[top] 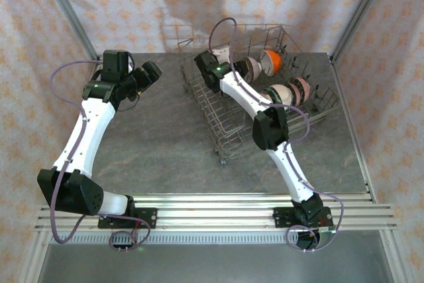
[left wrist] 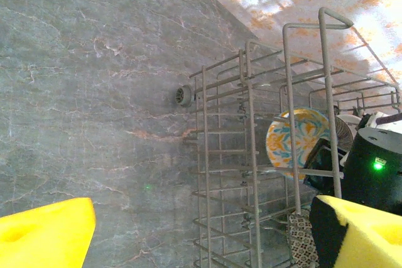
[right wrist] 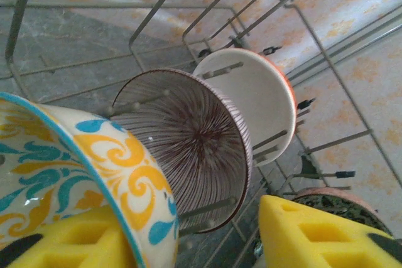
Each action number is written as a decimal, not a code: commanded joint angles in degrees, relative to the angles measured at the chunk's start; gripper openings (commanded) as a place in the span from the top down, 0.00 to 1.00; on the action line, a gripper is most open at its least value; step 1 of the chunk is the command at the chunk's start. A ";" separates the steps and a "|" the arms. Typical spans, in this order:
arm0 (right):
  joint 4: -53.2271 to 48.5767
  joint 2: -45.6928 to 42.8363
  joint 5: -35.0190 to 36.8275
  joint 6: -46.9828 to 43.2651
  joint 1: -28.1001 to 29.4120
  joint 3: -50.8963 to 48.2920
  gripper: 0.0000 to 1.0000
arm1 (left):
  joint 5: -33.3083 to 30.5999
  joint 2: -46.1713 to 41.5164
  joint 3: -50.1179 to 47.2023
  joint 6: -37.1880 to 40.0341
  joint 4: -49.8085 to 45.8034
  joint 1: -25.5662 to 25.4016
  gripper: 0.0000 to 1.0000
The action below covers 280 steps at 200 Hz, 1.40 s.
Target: Load the bowls into the dish rack
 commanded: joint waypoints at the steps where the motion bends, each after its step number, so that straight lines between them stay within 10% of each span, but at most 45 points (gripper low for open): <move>1: -3.08 -2.44 -1.65 2.60 0.22 2.14 0.44 | 0.21 1.10 1.26 -0.05 1.28 -1.14 0.11; 146: 11.14 -42.33 -19.41 -2.79 -4.04 -30.41 0.03 | -13.33 2.08 2.85 8.16 3.33 -12.35 0.08; 192: 18.23 -63.45 -21.22 -4.92 -20.68 -54.89 0.00 | -30.74 -9.20 -13.44 18.24 10.77 -10.25 0.01; 233: 16.53 -71.46 -31.04 -1.97 -41.32 -68.85 0.00 | -19.61 -8.12 -11.99 15.40 13.76 -11.12 0.01; 280: 17.84 -74.15 -33.03 -1.42 -45.73 -72.28 0.00 | -17.74 8.45 9.40 11.59 1.92 -22.58 0.01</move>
